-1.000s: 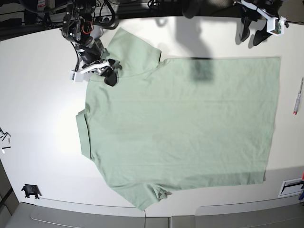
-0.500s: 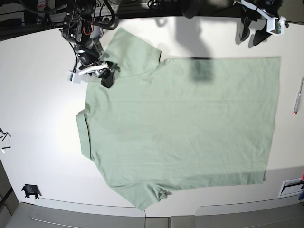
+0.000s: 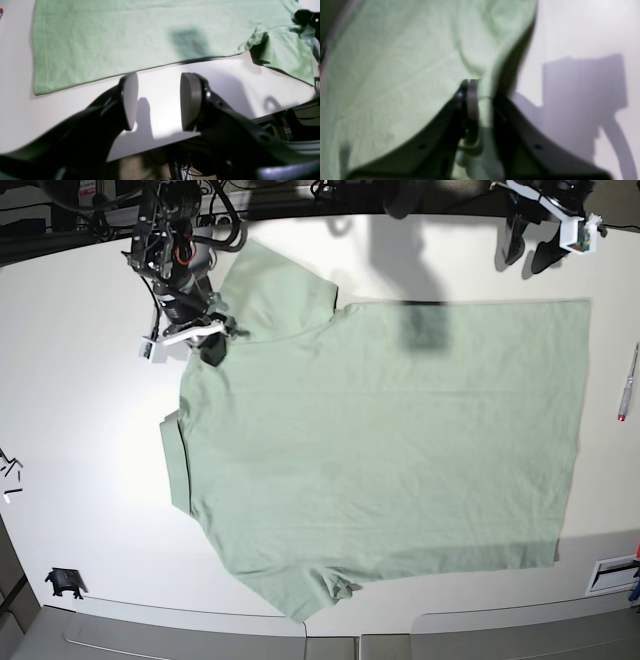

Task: Fold the T-shirt properly
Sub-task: 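Lower the left gripper onto the opposite shoulder edge and grasp it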

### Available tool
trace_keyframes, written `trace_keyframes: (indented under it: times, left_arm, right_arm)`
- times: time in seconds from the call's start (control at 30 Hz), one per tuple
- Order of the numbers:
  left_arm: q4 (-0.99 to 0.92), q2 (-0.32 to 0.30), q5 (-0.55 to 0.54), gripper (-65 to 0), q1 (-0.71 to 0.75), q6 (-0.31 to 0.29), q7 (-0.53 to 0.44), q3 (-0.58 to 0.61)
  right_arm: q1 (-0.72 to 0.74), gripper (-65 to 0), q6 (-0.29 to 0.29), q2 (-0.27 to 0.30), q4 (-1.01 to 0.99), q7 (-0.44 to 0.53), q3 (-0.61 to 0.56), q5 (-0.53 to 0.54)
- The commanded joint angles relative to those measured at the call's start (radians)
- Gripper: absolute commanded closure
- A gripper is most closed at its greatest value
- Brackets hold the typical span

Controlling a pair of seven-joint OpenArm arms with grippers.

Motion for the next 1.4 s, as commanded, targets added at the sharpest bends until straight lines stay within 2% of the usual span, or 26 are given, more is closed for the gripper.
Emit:
trace_keyframes:
  times: [0.0,0.1,0.23,0.27,0.43,0.67,0.83,0.93,1.03,1.07,1.23,1.37]
  left_arm:
    - [0.014,-0.006,-0.016,-28.5,0.003,0.033,-0.021,-0.007]
    - [0.014,-0.006,-0.011,-36.0,-0.007,0.161,-0.021,-0.007]
    - [0.01,-0.006,0.117,-37.2,-0.055,0.264,-0.021,-0.007]
    - [0.004,-0.007,0.135,-37.2,-0.072,0.283,-0.021,-0.007]
    - [-0.098,-0.033,0.141,-37.1,-0.168,0.297,-0.017,-0.007]
    - [-0.416,-0.099,0.137,-37.1,-0.323,0.298,0.014,-0.007]
    - [-0.636,-0.159,0.037,-37.1,-0.424,0.298,0.052,-0.007]
    - [-0.735,-0.174,0.002,-37.0,-0.483,0.298,0.065,-0.008]
    - [-0.798,-0.175,-0.073,-37.0,-0.529,0.294,0.119,-0.012]
    - [-0.81,-0.175,-0.1,-37.0,-0.539,0.283,0.138,-0.012]
    - [-0.819,-0.175,-0.223,-37.0,-0.548,0.142,0.189,-0.012]
    - [-0.819,-0.174,-0.29,-37.0,-0.549,0.088,0.235,-0.012]
  right_arm:
    - [0.008,0.0,0.01,0.006,0.014,0.015,0.004,-0.001]
    - [0.008,0.0,0.011,0.006,0.014,0.01,0.004,0.0]
    - [0.008,0.0,0.011,0.006,0.014,0.008,0.004,0.0]
    - [0.008,0.0,0.011,0.006,0.014,0.008,0.004,0.0]
    - [0.008,0.0,0.011,0.006,0.014,0.008,0.004,0.0]
    - [0.008,0.0,0.011,0.006,0.014,0.008,0.004,0.0]
    - [0.008,0.0,0.011,0.006,0.014,0.008,0.004,0.001]
    - [0.008,0.0,0.011,0.006,0.014,0.008,0.004,0.001]
    - [0.008,0.0,0.011,0.006,0.014,0.008,0.004,0.001]
    - [0.008,0.0,0.011,0.006,0.014,0.008,0.004,0.001]
    - [0.008,0.0,0.011,0.006,0.014,0.008,0.004,0.001]
    - [0.008,0.0,0.011,0.006,0.014,0.008,0.004,0.0]
